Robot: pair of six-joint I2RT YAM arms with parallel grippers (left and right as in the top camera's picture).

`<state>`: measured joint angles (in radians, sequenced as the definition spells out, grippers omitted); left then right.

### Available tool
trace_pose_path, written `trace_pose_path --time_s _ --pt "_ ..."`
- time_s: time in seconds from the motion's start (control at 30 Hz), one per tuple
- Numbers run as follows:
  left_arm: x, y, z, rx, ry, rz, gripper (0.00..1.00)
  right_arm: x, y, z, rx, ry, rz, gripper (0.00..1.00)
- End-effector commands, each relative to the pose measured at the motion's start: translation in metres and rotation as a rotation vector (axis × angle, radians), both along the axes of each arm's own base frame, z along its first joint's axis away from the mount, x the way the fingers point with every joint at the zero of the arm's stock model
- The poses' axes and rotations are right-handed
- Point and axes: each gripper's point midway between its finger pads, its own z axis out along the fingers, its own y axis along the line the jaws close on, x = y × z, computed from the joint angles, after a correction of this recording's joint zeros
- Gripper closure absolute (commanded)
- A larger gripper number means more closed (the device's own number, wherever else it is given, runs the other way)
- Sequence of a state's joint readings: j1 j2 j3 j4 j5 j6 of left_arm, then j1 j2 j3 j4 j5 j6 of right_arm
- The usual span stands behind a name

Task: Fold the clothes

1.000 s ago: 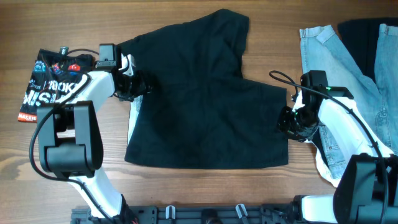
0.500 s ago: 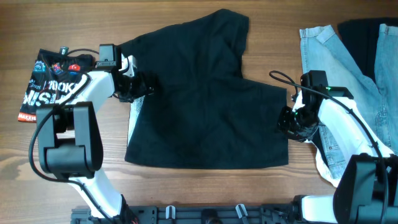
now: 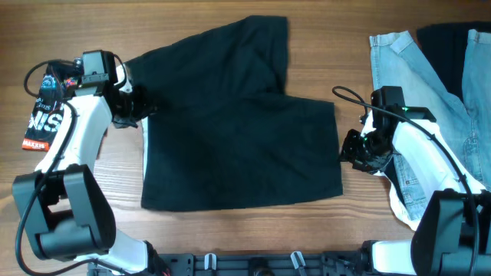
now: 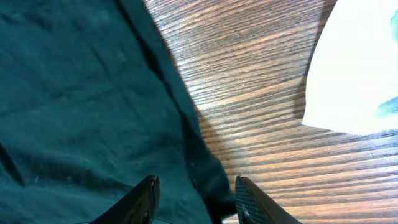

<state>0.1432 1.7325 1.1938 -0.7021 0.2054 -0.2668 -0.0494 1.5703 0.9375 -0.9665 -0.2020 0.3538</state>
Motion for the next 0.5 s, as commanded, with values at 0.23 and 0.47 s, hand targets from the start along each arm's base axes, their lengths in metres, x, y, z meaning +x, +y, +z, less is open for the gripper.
trace_pose_path --time_s 0.23,0.47 --pt "-0.042 0.028 -0.047 0.150 0.194 0.132 0.96 0.110 0.048 0.070 0.258 -0.522 0.225 0.36" --pt "-0.051 0.027 -0.049 0.146 0.233 0.132 0.96 0.203 0.136 0.072 0.326 -0.720 0.374 0.25"
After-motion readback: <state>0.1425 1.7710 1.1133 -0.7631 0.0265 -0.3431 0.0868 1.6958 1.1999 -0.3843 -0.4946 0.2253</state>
